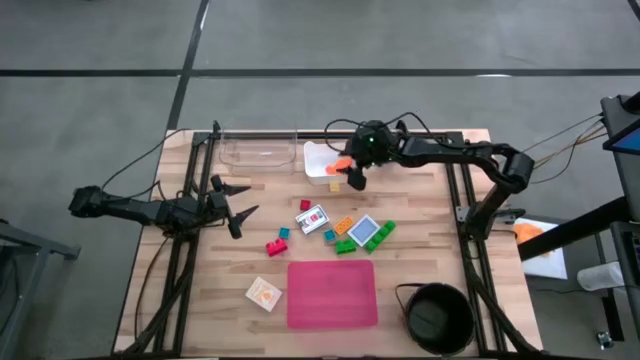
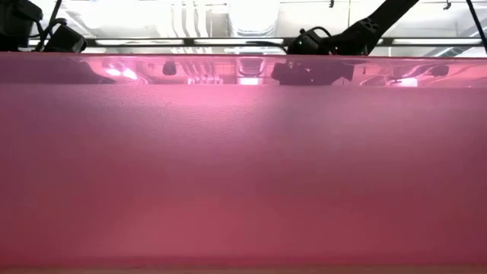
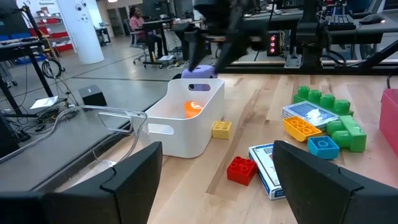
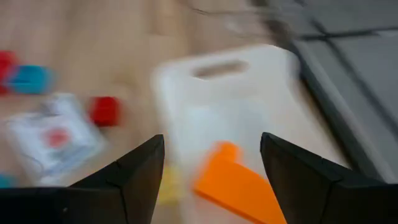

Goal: Pick & Place Toys
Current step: Put the violet die into the transparent bin

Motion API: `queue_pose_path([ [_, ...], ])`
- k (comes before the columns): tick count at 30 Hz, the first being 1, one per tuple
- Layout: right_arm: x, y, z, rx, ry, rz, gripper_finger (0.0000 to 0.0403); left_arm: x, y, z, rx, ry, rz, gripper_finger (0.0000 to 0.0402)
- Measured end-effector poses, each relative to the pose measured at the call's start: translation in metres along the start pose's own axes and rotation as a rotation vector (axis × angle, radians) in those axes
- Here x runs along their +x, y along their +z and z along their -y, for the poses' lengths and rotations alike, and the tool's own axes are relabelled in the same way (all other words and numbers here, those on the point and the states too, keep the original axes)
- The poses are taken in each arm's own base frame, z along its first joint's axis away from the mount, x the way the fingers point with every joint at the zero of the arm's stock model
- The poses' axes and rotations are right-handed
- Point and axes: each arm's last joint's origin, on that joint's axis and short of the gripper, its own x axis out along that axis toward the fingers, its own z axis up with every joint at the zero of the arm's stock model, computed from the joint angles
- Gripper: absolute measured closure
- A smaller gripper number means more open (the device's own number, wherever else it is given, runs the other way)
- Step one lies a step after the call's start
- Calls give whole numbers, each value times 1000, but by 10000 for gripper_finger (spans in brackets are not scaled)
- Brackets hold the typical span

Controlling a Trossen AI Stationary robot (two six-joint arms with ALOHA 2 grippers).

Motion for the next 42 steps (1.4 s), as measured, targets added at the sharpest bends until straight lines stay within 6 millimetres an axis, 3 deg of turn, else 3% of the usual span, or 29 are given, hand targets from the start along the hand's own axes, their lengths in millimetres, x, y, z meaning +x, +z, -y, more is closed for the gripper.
queue_pose_path([
  [6, 8, 10, -33, -72, 198, 181, 137, 0, 0, 0, 0, 0, 0, 98],
  [14, 8, 5, -59, -118, 238, 417, 137, 0, 0, 0, 0, -7, -1, 98],
  [23, -2, -17, -53, -48, 6, 191, 137, 0, 0, 0, -18, -12, -2, 98],
  [31, -40, -20, -47, -90, -315, -91, 137, 0, 0, 0, -17, -14, -2, 98],
  [37, -62, -27, -32, -61, -448, -208, 137, 0, 0, 0, -17, -14, -2, 98],
  [42, -62, -36, -13, -19, -494, -261, 137, 0, 0, 0, -17, -14, -2, 98],
])
